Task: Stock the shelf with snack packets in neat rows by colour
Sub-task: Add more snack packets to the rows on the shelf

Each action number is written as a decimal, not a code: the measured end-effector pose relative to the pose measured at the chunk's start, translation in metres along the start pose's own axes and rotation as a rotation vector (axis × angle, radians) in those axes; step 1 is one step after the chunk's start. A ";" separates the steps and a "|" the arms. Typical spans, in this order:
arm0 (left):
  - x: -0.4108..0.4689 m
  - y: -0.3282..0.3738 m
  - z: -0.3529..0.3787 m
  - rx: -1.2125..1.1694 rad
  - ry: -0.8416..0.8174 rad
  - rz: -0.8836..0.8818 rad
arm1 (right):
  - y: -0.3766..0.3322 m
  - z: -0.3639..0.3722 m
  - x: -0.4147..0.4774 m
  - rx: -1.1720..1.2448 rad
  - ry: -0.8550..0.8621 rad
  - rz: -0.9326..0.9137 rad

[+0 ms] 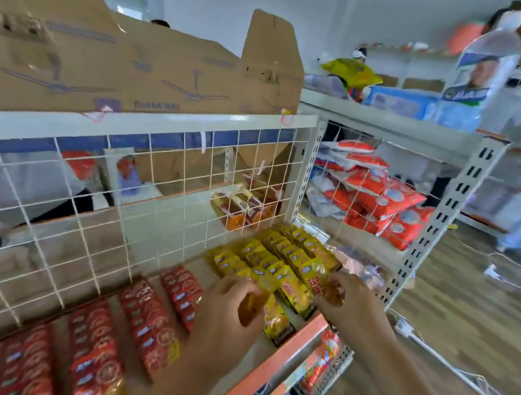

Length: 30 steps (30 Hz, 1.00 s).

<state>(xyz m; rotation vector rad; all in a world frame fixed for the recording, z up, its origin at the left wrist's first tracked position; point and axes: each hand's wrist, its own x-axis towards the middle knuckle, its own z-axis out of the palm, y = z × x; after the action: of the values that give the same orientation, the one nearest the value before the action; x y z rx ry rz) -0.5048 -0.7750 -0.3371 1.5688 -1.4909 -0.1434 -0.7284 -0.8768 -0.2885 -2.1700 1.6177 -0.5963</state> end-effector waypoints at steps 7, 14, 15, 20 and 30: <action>0.006 -0.010 0.073 0.038 0.068 0.030 | 0.048 0.027 0.047 0.049 -0.001 -0.026; 0.009 -0.009 0.149 0.174 0.209 -0.003 | 0.104 0.053 0.113 0.114 -0.055 -0.097; 0.011 -0.009 0.157 0.196 0.227 -0.012 | 0.110 0.055 0.122 0.130 -0.067 -0.115; 0.020 -0.007 0.177 0.412 0.207 0.053 | 0.132 0.072 0.151 0.107 -0.076 -0.229; 0.017 -0.004 0.182 0.490 0.157 -0.045 | 0.150 0.098 0.161 0.056 -0.022 -0.365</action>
<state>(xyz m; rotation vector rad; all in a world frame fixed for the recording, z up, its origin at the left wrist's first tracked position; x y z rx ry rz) -0.6149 -0.8859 -0.4326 1.9478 -1.4329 0.3376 -0.7558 -1.0688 -0.4317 -2.4375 1.1829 -0.7071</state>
